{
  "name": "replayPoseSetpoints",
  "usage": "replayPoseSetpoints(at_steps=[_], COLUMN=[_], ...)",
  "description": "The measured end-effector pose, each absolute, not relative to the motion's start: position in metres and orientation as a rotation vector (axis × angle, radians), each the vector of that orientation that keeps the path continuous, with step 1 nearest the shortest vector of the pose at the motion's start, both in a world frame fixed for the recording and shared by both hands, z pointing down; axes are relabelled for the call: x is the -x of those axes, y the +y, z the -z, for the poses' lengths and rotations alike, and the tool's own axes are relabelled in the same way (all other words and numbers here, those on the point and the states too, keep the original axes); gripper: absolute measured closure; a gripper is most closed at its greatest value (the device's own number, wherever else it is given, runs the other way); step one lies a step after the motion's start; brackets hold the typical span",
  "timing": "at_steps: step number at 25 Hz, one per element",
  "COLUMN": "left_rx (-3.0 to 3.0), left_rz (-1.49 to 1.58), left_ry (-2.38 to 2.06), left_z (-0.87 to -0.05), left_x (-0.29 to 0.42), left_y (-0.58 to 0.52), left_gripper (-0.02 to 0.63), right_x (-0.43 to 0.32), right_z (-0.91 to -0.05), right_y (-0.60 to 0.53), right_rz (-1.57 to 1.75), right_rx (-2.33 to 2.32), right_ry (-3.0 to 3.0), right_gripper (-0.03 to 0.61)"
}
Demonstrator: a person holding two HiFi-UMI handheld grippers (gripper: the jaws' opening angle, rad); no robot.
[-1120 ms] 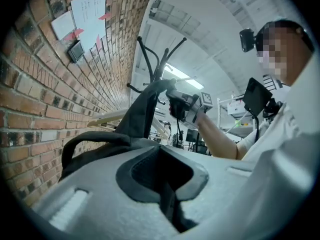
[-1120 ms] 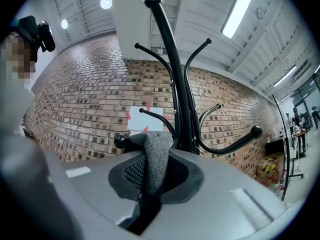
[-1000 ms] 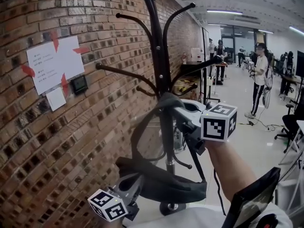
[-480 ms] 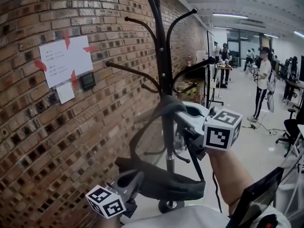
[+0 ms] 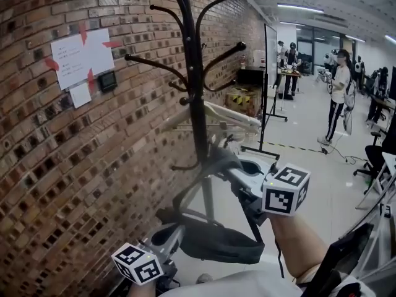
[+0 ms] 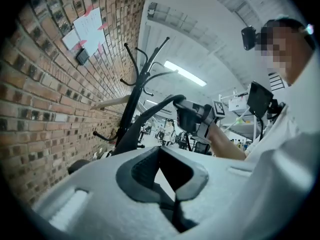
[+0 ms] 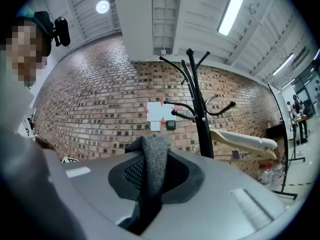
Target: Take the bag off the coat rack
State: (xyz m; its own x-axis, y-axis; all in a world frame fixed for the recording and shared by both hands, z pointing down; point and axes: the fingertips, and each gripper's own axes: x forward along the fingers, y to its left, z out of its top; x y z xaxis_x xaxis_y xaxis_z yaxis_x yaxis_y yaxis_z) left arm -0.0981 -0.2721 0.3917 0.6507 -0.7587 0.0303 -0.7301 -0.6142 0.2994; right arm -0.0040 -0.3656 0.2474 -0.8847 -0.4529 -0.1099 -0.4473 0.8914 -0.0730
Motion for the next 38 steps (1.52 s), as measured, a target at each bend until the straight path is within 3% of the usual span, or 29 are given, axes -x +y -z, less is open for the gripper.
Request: replayPoseSetpoints(at_steps=[6,17,38], left_rx=[-2.443,-2.460,-2.522], left_rz=[0.072,0.064,0.041], left_ry=[-1.217,-1.162,-0.987], left_z=[-0.437,-0.437,-0.450], left_x=[0.071,0.034,0.082], left_y=[-0.220,-0.147,0.093], left_gripper=[0.612,0.612,0.612], right_x=[-0.030,-0.096,-0.053], right_z=[-0.318,-0.383,-0.445], right_y=[-0.323,-0.200,0.035], right_rz=[0.246,0.393,0.625], right_rx=[0.738,0.906,1.133], right_ry=[2.979,2.974,2.941], right_gripper=[0.549,0.549,0.549])
